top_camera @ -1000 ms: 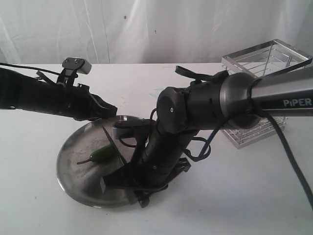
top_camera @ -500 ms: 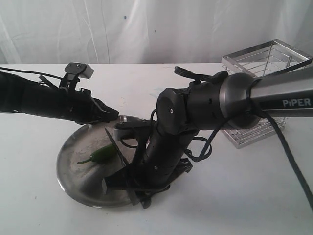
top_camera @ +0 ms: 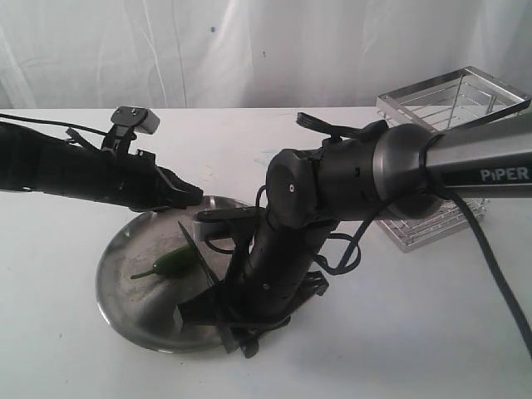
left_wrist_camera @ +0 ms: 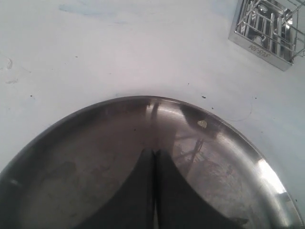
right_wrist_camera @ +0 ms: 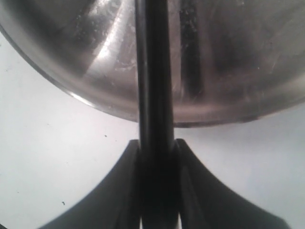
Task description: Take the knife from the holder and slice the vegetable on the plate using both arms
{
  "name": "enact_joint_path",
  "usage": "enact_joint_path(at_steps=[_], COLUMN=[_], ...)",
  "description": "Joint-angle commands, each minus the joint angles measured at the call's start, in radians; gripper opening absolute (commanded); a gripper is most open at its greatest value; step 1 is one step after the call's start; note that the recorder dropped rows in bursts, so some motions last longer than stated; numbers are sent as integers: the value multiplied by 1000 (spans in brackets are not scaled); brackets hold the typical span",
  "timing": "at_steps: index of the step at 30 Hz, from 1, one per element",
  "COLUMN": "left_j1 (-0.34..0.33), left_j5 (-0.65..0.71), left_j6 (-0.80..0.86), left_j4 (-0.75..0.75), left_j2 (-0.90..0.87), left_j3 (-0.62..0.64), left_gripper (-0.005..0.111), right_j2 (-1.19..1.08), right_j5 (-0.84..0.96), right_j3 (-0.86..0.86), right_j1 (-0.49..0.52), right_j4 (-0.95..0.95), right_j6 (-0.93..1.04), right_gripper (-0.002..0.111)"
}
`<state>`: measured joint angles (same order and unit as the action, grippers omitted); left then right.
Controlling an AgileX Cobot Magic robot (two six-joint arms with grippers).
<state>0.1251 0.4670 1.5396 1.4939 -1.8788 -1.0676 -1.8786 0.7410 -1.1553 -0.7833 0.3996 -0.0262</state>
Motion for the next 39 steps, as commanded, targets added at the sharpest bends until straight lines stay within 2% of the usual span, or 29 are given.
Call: enact_joint_path(at_steps=[1, 13, 18, 29, 33, 39], left_j1=[-4, -2, -2, -2, -4, -4], left_j5=[24, 49, -62, -74, -33, 8], left_j6=[4, -3, 4, 25, 54, 58], left_j4=[0, -16, -7, -1, 68, 73], left_j2=[1, -54, -101, -183, -173, -64], left_j3=[9, 12, 73, 79, 52, 18], left_gripper=[0, 0, 0, 0, 0, 0], right_j2=[2, 2, 2, 2, 2, 2], right_j5=[7, -2, -6, -8, -8, -8], right_j3=[-9, -9, -9, -9, -9, -9], right_j1=[-3, -3, -3, -3, -3, -3], right_j4=[3, 3, 3, 3, 3, 3], right_j6=[-5, -5, -5, -5, -5, -5], right_gripper=[0, 0, 0, 0, 0, 0])
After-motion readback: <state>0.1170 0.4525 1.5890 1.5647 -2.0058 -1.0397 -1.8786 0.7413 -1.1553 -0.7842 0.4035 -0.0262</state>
